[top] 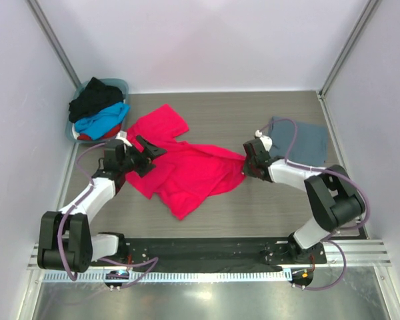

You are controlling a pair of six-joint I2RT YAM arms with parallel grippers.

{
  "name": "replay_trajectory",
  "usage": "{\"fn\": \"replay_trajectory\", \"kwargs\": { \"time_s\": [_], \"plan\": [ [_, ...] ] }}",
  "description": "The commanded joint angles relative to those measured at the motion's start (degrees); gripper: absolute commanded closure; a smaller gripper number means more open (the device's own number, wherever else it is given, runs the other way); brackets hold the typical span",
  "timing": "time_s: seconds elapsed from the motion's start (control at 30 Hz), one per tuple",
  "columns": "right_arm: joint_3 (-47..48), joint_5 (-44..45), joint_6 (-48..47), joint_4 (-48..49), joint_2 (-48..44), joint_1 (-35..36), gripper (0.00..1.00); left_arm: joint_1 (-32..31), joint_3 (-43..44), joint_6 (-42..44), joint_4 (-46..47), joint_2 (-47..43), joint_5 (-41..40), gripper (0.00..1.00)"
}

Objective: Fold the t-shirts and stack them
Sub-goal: Flatten the tshirt out

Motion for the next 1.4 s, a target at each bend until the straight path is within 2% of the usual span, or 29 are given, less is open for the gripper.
{"fn": "replay_trajectory", "kwargs": {
  "time_s": [0.0,0.13,0.23,0.27,0.3,0.33,0.37,0.4,0.47,0.53,0.6,0.7,0.87,0.9,0.93,1.0,1.03,1.1,1.2,1.37],
  "plan": [
    [8.3,4.8,-0.46,-2.38,4.31,-0.64,0.99,-0.04,0.13,0.05,1.93,-1.96,0.75,0.07],
    [19.63,7.34,0.07,-5.63,10.38,-3.8,0.99,-0.13,-0.05,0.58,1.49,-2.4,-0.3,0.07],
    [32.45,13.93,-0.89,-9.4,15.29,-6.69,0.99,-0.04,-0.05,0.76,1.49,-2.06,-0.83,0.07],
    [39.27,16.64,-1.16,-10.64,16.7,-7.4,0.99,-0.13,0.04,0.84,1.49,-1.71,-1.0,0.07],
    [42.04,16.41,-3.16,-10.91,17.67,-8.19,0.99,-0.04,0.12,1.02,1.49,-1.53,-1.01,0.07],
    [44.76,16.32,-4.49,-10.83,19.6,-8.81,0.83,-0.04,0.13,1.19,1.4,-1.35,-1.01,0.07],
    [49.32,16.93,-5.98,-10.83,20.14,-8.82,0.72,-0.13,0.21,1.28,1.31,-1.18,-1.18,0.08],
    [50.75,17.11,-8.34,-10.91,20.58,-8.73,0.49,-0.13,0.3,1.28,1.31,-1.09,-1.27,0.08],
    [51.64,15.28,-8.63,-11.44,19.97,-8.12,0.14,-0.21,0.65,1.72,1.14,-0.91,-1.71,0.08],
    [50.16,10.98,-9.15,-12.23,17.87,-7.5,0.13,-0.56,1.09,2.33,0.26,-1.17,-2.32,0.08],
    [45.78,5.71,-8.9,-12.84,15.59,-6.27,0.2,-1.61,1.71,3.21,-0.97,-2.05,-4.85,0.08],
    [36.82,1.66,-6.97,-11.8,8.74,-4.43,0.24,-3.81,2.67,5.5,-4.22,-3.89,-8.98,0.08],
    [23.54,0.76,-4.25,-9.95,-4.69,1.36,0.26,-10.39,5.74,11.2,-13.25,-6.36,-19.26,0.11],
    [21.17,1.28,-3.71,-9.16,-6.55,2.51,0.26,-11.45,6.45,12.0,-13.28,-6.36,-19.29,0.11],
    [16.01,2.6,-3.27,-7.94,-8.31,3.56,0.26,-12.42,7.59,12.53,-15.46,-6.19,-21.72,0.12],
    [11.06,2.7,-1.96,-3.56,-13.14,4.63,0.3,-15.05,8.38,14.37,-17.05,-6.01,-23.06,0.16],
    [6.95,2.35,-1.25,-1.79,-14.56,4.63,0.33,-16.02,9.0,15.6,-19.23,-5.75,-26.37,0.17],
    [4.2,2.43,0.32,2.95,-16.41,4.63,0.35,-18.31,9.18,17.62,-22.66,-5.22,-28.69,0.21],
    [4.53,2.0,0.51,3.15,-15.28,4.72,0.4,-21.65,8.83,20.26,-23.82,-2.5,-31.05,0.3],
    [7.08,-0.81,0.34,2.01,-7.99,4.72,0.44,-26.05,13.83,22.99,-27.51,5.57,-35.19,0.29]
  ]
}}
